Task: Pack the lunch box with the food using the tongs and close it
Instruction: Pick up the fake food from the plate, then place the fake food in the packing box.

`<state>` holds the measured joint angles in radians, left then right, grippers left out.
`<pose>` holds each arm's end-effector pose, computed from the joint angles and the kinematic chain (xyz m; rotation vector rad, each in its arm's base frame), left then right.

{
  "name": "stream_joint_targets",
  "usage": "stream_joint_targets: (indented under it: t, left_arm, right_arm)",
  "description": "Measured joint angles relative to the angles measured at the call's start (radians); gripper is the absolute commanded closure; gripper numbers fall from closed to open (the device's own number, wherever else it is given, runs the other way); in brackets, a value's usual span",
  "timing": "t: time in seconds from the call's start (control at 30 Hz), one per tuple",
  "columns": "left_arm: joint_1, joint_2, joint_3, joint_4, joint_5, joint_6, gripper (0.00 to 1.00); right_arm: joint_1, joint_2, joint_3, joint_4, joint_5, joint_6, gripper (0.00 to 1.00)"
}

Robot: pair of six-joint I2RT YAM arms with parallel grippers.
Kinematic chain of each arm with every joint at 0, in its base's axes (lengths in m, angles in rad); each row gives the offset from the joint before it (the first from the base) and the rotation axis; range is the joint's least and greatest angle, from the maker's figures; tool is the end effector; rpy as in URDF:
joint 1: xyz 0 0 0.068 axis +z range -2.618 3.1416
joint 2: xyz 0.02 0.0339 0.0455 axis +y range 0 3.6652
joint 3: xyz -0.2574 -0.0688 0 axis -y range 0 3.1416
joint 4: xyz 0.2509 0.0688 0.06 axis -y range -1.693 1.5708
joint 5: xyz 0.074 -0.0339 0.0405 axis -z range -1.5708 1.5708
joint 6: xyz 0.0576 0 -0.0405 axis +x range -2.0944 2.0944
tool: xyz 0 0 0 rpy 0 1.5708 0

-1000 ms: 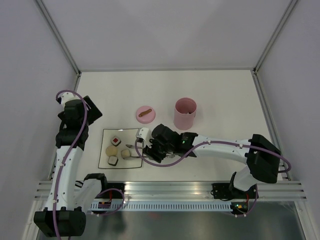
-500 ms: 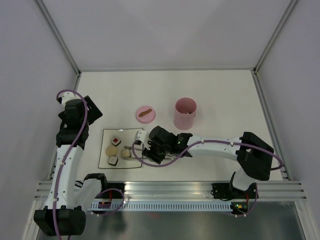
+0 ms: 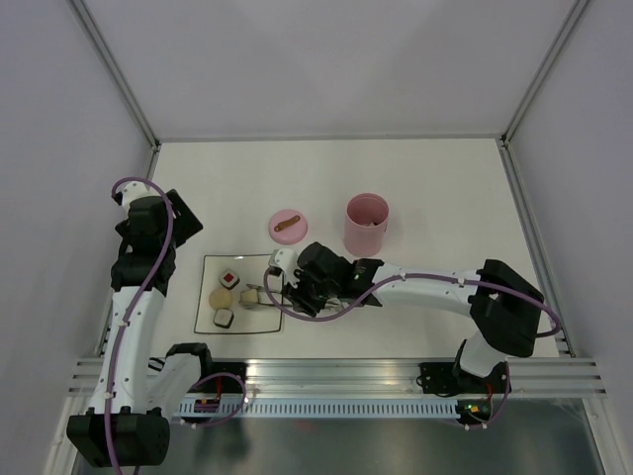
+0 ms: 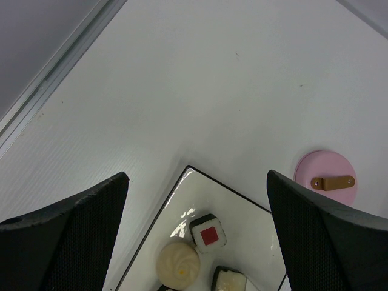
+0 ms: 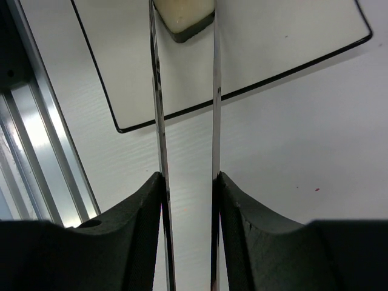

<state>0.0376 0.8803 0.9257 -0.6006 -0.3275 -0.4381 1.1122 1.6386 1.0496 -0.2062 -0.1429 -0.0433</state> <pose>0.2124 0.0265 0.3155 -0.6780 1.9824 0.1069 0.1569 0.3364 0.1873 -1.4050 2.0233 0.6640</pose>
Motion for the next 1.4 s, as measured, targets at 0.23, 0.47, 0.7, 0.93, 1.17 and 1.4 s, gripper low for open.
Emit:
stream_joint_targets:
  t: [0.23, 0.47, 0.7, 0.93, 1.17, 1.4]
  left_arm:
    - [0.0, 0.0, 0.0, 0.0, 0.0, 0.0, 0.0]
    - [0.0, 0.0, 0.0, 0.0, 0.0, 0.0, 0.0]
    - [0.0, 0.001, 0.0, 0.0, 0.0, 0.0, 0.0]
    - [0.0, 0.011, 0.0, 0.0, 0.0, 0.0, 0.0]
    - [0.0, 0.024, 0.0, 0.0, 0.0, 0.0, 0.0]
    - [0.0, 0.027, 0.0, 0.0, 0.0, 0.0, 0.0]
  right_arm:
    - [-0.061, -0.123, 0.003, 0.001, 0.029, 0.085, 0.73]
    - [-0.149, -0.273, 0.056, -0.09, 0.052, 0.182, 0.72]
    - [-0.344, -0.382, 0.187, -0.311, 0.179, 0.236, 0.71]
    - [-0.433, -0.492, 0.217, -0.504, 0.283, 0.314, 0.69]
    - [-0.465, -0.549, 0.199, -0.603, 0.33, 0.372, 0.67]
    - [-0.471, -0.516, 0.175, -0.602, 0.324, 0.391, 0.6]
